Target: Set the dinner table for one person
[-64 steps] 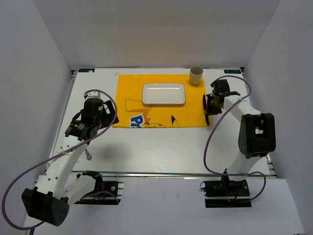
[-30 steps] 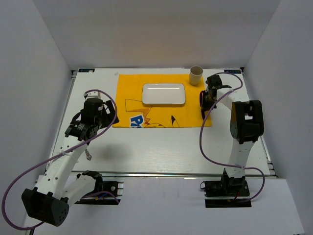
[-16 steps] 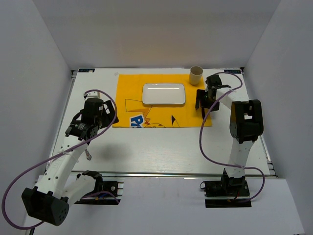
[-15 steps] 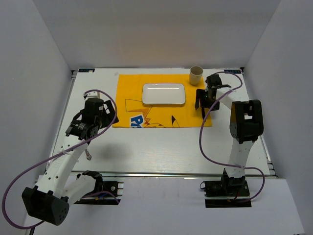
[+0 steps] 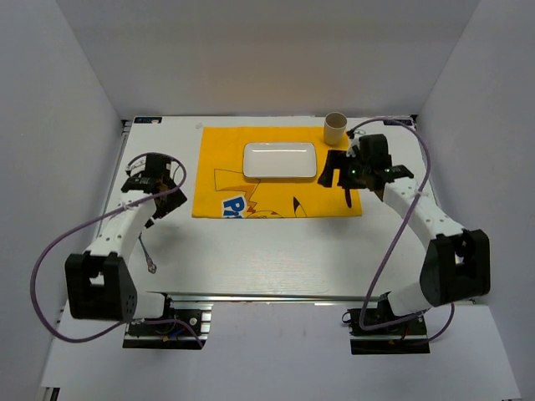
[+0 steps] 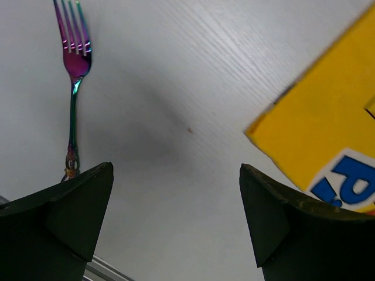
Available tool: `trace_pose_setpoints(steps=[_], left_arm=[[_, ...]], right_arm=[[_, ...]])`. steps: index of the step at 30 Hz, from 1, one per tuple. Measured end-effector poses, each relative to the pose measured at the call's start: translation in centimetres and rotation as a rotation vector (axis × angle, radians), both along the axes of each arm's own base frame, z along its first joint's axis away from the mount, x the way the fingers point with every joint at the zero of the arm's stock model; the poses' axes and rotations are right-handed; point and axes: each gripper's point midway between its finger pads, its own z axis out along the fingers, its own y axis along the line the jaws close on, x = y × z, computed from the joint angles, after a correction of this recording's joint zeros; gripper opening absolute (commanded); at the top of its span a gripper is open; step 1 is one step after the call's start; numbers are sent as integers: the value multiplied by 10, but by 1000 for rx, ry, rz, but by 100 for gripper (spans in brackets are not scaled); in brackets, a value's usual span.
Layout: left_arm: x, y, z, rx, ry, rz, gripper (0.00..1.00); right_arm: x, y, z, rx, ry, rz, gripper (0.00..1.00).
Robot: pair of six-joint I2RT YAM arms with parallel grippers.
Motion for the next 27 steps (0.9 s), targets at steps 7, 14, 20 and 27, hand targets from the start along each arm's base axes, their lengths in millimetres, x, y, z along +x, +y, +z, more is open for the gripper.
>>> trace_pose_setpoints(steps=[7, 14, 20, 27], left_arm=[[-16, 67, -47, -35, 173, 251, 98], [-26, 86, -55, -71, 206, 298, 98], [-45, 82, -81, -112, 300, 283, 98], [-51, 84, -78, -109, 312, 292, 95]], right_arm=[[-91, 71, -35, 208, 108, 237, 89], [-124, 105, -23, 318, 104, 356, 89], [-130, 119, -10, 378, 71, 424, 89], [-136, 126, -26, 395, 137, 453, 89]])
